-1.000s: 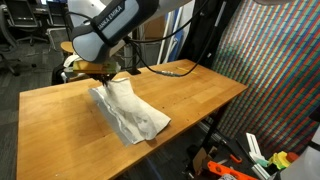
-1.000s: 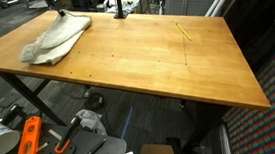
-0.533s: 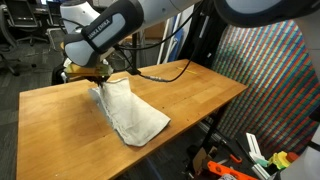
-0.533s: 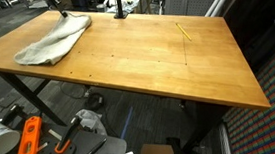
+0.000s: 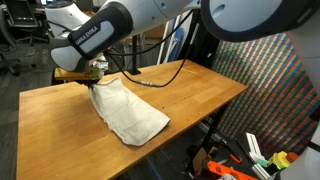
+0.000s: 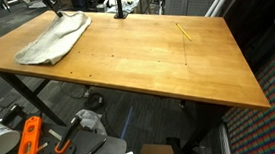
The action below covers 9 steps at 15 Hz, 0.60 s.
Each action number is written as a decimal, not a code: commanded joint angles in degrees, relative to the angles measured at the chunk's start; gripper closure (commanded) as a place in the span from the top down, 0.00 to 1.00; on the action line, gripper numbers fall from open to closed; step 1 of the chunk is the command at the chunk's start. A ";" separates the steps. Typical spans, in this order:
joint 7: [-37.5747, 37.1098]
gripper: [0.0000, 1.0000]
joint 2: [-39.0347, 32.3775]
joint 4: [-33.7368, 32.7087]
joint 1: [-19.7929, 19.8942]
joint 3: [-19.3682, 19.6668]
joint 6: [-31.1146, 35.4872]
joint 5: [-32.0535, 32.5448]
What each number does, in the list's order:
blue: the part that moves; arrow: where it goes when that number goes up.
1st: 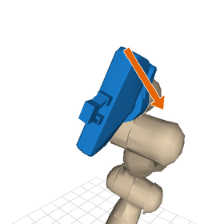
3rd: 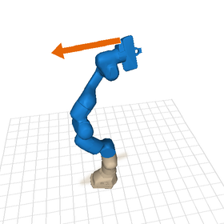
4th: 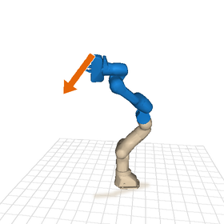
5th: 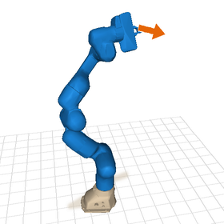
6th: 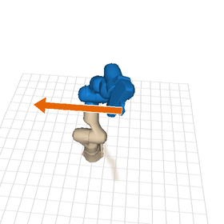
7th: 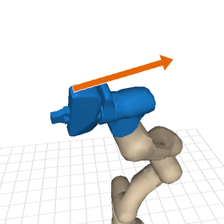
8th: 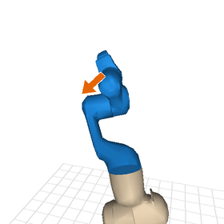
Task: Fold the towel in half
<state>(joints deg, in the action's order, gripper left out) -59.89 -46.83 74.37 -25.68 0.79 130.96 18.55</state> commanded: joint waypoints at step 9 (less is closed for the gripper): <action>10.56 0.01 -0.26 0.09 0.08 -3.64 2.05 -0.51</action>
<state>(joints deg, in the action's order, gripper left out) -52.62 -47.98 73.70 -26.41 -1.27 131.29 18.51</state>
